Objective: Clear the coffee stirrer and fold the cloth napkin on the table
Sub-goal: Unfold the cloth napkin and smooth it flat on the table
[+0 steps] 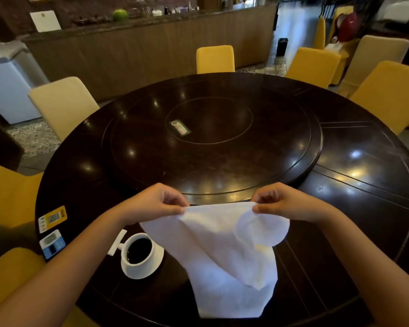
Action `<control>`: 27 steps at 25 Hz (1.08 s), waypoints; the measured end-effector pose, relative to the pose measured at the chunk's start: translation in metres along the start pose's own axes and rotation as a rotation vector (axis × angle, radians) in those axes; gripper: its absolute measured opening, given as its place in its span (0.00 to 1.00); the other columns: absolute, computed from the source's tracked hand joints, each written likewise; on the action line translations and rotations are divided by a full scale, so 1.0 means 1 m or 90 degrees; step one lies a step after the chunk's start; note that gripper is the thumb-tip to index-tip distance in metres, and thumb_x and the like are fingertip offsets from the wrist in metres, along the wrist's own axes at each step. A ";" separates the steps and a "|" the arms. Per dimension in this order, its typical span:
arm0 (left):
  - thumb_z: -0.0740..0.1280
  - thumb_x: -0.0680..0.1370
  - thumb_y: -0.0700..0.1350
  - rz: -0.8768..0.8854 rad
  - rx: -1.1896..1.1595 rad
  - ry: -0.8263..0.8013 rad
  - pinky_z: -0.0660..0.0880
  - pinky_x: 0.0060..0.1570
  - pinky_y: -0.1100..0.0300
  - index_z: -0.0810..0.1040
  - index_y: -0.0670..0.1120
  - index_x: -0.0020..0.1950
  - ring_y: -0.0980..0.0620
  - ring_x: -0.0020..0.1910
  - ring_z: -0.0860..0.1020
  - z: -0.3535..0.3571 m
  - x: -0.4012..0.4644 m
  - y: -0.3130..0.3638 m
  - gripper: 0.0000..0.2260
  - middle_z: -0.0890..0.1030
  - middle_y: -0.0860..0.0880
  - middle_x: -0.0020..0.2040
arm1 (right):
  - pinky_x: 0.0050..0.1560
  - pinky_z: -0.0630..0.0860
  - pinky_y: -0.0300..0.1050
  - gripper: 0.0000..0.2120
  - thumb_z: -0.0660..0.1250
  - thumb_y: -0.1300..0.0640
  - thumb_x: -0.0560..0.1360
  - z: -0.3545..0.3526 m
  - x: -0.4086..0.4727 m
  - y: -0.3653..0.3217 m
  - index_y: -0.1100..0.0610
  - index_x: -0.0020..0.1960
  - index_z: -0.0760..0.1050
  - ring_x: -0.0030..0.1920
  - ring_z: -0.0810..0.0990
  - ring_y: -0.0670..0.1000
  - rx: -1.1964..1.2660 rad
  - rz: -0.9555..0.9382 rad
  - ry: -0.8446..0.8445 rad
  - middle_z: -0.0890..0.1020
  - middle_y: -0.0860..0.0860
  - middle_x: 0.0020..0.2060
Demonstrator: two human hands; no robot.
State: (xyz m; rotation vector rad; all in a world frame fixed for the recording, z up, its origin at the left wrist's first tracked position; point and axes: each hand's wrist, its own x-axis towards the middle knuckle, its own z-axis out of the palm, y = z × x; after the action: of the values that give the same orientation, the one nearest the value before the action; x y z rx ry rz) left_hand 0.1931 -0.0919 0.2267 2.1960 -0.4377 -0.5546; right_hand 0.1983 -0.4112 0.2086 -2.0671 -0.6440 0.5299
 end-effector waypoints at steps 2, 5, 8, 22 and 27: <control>0.70 0.74 0.39 -0.046 0.089 -0.087 0.75 0.42 0.67 0.83 0.47 0.46 0.59 0.39 0.79 0.001 0.003 -0.008 0.04 0.84 0.50 0.40 | 0.38 0.71 0.41 0.05 0.67 0.56 0.75 -0.002 0.004 0.001 0.54 0.41 0.79 0.35 0.76 0.46 -0.043 -0.002 0.006 0.80 0.47 0.33; 0.69 0.75 0.41 -0.074 0.167 -0.139 0.75 0.43 0.63 0.83 0.48 0.44 0.59 0.39 0.79 -0.002 0.010 -0.020 0.04 0.84 0.48 0.41 | 0.34 0.69 0.34 0.08 0.68 0.56 0.75 -0.016 0.006 0.003 0.50 0.37 0.79 0.30 0.72 0.40 -0.083 0.034 -0.032 0.77 0.40 0.28; 0.69 0.75 0.43 -0.088 0.198 -0.068 0.75 0.42 0.63 0.83 0.50 0.43 0.58 0.38 0.79 -0.012 0.022 -0.031 0.04 0.83 0.50 0.40 | 0.39 0.73 0.39 0.05 0.69 0.57 0.73 -0.035 0.003 0.010 0.52 0.39 0.81 0.32 0.75 0.40 -0.161 0.115 -0.120 0.80 0.43 0.31; 0.65 0.75 0.35 0.295 0.441 0.738 0.69 0.42 0.58 0.81 0.38 0.47 0.42 0.44 0.78 -0.132 0.095 0.096 0.05 0.81 0.40 0.43 | 0.42 0.63 0.40 0.03 0.65 0.68 0.72 -0.151 0.071 -0.078 0.66 0.44 0.77 0.44 0.74 0.61 -0.455 -0.227 0.811 0.78 0.63 0.39; 0.63 0.78 0.37 0.347 0.474 0.804 0.72 0.48 0.55 0.80 0.37 0.49 0.43 0.46 0.77 -0.073 0.067 0.043 0.07 0.80 0.40 0.44 | 0.43 0.67 0.47 0.04 0.64 0.67 0.75 -0.107 0.035 -0.039 0.67 0.47 0.77 0.43 0.73 0.59 -0.518 -0.317 0.785 0.76 0.62 0.39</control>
State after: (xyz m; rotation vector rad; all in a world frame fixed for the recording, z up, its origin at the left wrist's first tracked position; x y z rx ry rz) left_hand 0.2827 -0.1044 0.2863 2.4032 -0.5163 1.4297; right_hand 0.2785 -0.4378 0.2932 -2.2768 -0.5724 -1.4115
